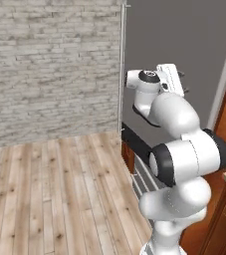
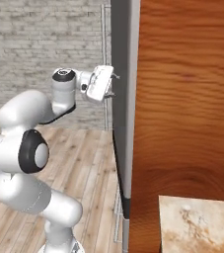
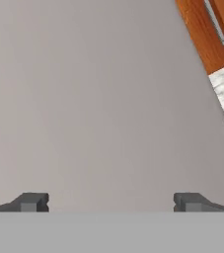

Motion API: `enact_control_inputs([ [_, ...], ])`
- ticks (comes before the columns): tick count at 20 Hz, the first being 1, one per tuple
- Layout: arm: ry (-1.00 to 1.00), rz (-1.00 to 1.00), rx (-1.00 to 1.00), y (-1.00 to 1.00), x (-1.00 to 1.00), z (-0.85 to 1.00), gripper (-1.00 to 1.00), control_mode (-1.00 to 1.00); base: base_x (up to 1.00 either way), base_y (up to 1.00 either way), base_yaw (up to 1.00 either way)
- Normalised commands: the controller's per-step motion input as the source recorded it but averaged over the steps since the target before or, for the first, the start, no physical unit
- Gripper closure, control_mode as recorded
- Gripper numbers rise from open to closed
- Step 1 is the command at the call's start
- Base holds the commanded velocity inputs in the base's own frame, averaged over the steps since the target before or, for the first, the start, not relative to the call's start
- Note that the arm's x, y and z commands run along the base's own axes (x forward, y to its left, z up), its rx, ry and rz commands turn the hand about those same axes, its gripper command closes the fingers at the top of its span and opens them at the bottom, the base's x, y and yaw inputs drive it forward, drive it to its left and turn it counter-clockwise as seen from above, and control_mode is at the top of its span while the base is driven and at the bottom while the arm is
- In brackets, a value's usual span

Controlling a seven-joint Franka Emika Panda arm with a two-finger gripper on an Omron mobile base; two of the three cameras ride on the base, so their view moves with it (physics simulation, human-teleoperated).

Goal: Place the steak on the counter behind the older steak on the same shelf of the fridge to maintain FIFO order. Close the fridge door when finished.

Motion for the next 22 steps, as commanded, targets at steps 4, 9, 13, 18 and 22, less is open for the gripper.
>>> enact_control_inputs([
  [4, -0.11, -0.04, 0.0, -0.83, -0.45, -0.35, -1.0, -1.0, 0.0, 0.0, 0.0],
  [9, -0.23, 0.0, 0.0, -0.74, -0.93, -0.45, -1.0, -1.0, 0.0, 0.0, 0.0],
  [13, -0.23, 0.0, 0.0, -0.76, -0.95, -0.44, -1.0, -1.0, 0.0, 0.0, 0.0],
  [18, -0.24, 0.0, -0.01, -0.38, -0.91, -0.43, -1.0, -1.0, 0.0, 0.0, 0.0],
  [22, -0.17, 0.0, -0.03, 0.0, -0.53, -0.32, -1.0, -1.0, 0.0, 0.0, 0.0],
])
